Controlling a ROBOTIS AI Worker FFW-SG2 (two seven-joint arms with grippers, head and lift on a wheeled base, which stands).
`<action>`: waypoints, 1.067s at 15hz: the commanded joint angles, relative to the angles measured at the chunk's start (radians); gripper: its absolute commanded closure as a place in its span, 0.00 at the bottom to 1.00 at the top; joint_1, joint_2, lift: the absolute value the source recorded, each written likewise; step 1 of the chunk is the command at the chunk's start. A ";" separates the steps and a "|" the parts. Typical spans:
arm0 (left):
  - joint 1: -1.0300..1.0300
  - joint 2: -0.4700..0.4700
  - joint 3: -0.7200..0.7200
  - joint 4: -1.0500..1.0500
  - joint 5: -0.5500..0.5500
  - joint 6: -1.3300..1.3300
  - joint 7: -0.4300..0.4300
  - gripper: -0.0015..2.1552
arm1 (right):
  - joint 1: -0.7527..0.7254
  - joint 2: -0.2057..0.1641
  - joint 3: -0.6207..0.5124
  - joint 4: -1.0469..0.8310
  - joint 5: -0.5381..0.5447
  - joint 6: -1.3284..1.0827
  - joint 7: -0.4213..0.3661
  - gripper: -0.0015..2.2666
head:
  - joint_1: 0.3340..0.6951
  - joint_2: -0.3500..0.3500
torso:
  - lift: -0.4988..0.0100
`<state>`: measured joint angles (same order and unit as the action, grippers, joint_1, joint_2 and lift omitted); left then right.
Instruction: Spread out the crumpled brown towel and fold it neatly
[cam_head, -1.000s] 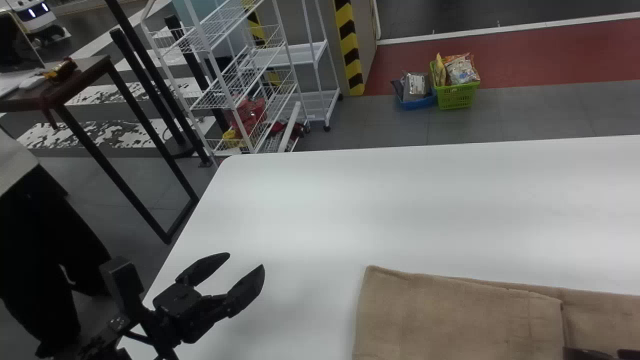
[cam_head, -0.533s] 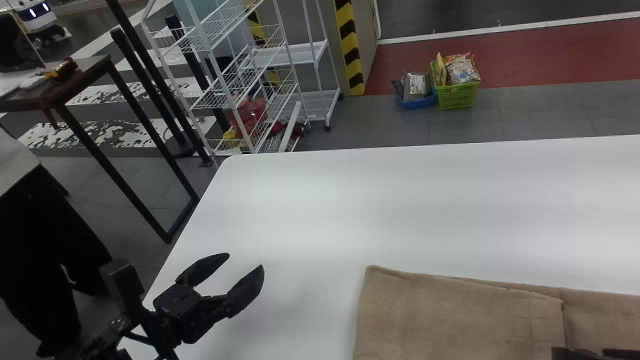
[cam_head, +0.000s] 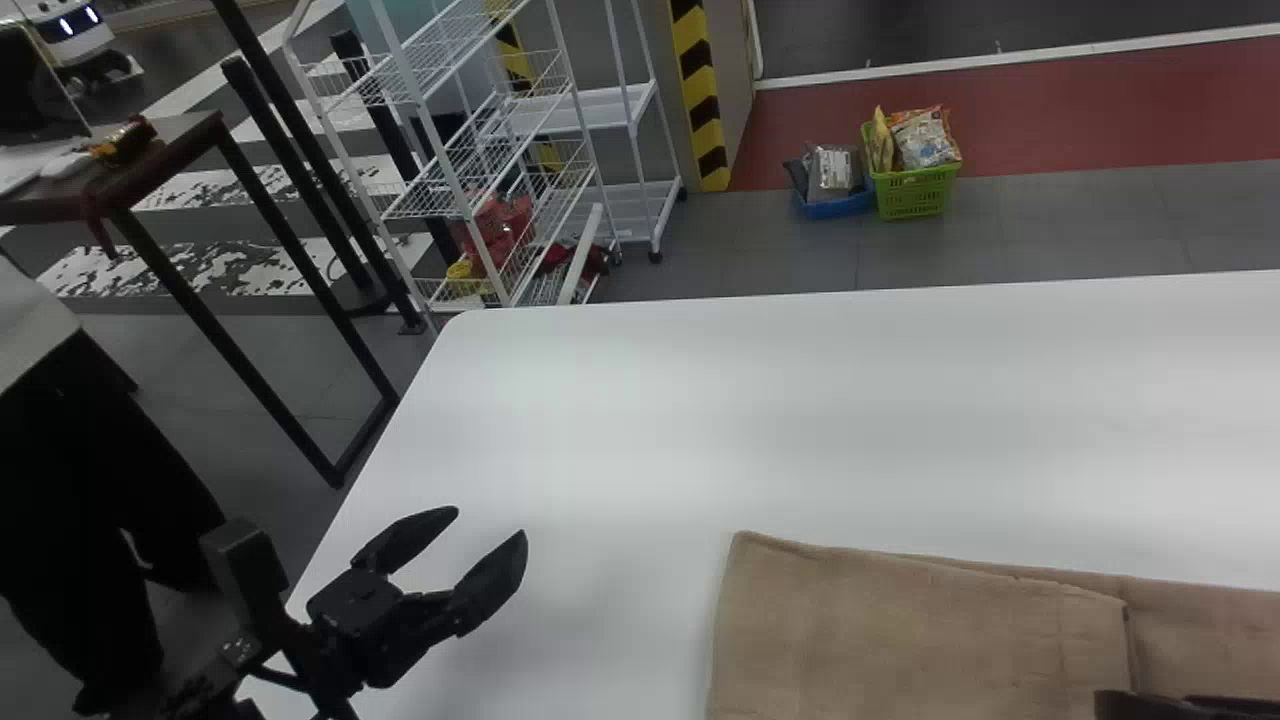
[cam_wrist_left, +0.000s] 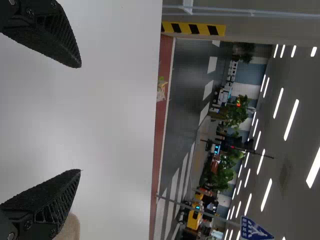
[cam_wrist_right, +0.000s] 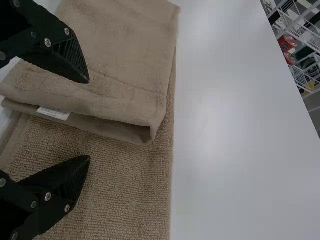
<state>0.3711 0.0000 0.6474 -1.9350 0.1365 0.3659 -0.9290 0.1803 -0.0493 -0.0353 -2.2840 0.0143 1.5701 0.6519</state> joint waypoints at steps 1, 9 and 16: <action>-0.001 -0.003 0.001 0.004 0.000 -0.005 0.001 0.03 | -0.005 0.000 0.000 0.009 -0.007 0.002 0.000 0.17 | 1.00 1.00 | 0.73; -0.003 -0.003 0.003 0.004 -0.002 -0.001 0.001 0.03 | -0.018 0.002 0.006 0.054 -0.022 0.002 0.021 0.29 | 1.00 1.00 | 0.73; -0.004 -0.003 0.004 0.010 -0.003 -0.005 0.001 0.03 | -0.019 0.003 -0.015 0.058 -0.028 0.002 0.026 0.36 | 1.00 1.00 | 0.73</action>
<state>0.3671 0.0000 0.6519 -1.9263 0.1344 0.3620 -0.9281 0.1615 -0.0463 -0.0491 -2.2258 -0.0138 1.5701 0.6779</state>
